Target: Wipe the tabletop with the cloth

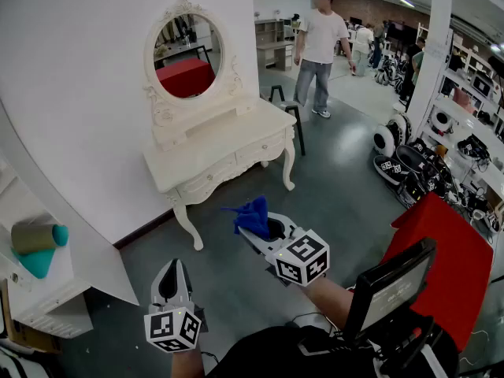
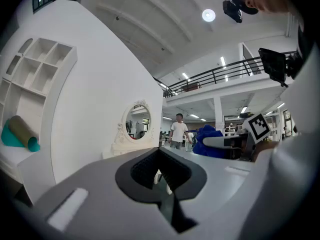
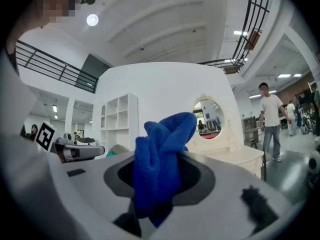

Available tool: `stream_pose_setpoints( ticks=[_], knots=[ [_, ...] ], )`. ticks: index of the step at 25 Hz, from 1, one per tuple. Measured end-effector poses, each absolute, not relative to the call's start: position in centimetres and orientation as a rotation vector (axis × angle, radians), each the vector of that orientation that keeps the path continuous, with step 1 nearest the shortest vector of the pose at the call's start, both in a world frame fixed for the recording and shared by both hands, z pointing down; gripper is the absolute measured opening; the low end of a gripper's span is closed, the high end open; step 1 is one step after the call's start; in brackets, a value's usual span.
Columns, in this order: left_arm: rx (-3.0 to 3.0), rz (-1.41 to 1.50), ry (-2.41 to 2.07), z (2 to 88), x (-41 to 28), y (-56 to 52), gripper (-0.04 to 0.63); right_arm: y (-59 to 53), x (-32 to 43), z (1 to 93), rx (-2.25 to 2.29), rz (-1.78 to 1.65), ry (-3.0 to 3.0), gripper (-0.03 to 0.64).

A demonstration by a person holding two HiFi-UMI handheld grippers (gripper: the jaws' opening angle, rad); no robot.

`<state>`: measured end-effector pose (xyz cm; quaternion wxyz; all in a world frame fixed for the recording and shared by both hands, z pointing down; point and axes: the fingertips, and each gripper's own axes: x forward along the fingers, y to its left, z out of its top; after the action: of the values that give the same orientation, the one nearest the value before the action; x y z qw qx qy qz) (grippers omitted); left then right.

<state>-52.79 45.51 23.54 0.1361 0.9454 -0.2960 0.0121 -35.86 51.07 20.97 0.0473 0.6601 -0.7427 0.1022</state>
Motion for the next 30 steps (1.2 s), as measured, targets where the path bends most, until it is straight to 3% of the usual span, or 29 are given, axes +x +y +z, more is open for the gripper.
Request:
stream_pose_setpoints(
  ticks=[17, 30],
  knots=[
    [2.722, 0.04, -0.871, 24.2, -53.4, 44.4, 0.006, 49.6, -35.6, 21.7, 2.058, 0.341, -2.256, 0.155],
    [2.733, 0.03, -0.837, 25.7, -57.4, 41.4, 0.006, 46.1, -39.7, 23.0, 2.06, 0.342, -2.254, 0.156]
  ],
)
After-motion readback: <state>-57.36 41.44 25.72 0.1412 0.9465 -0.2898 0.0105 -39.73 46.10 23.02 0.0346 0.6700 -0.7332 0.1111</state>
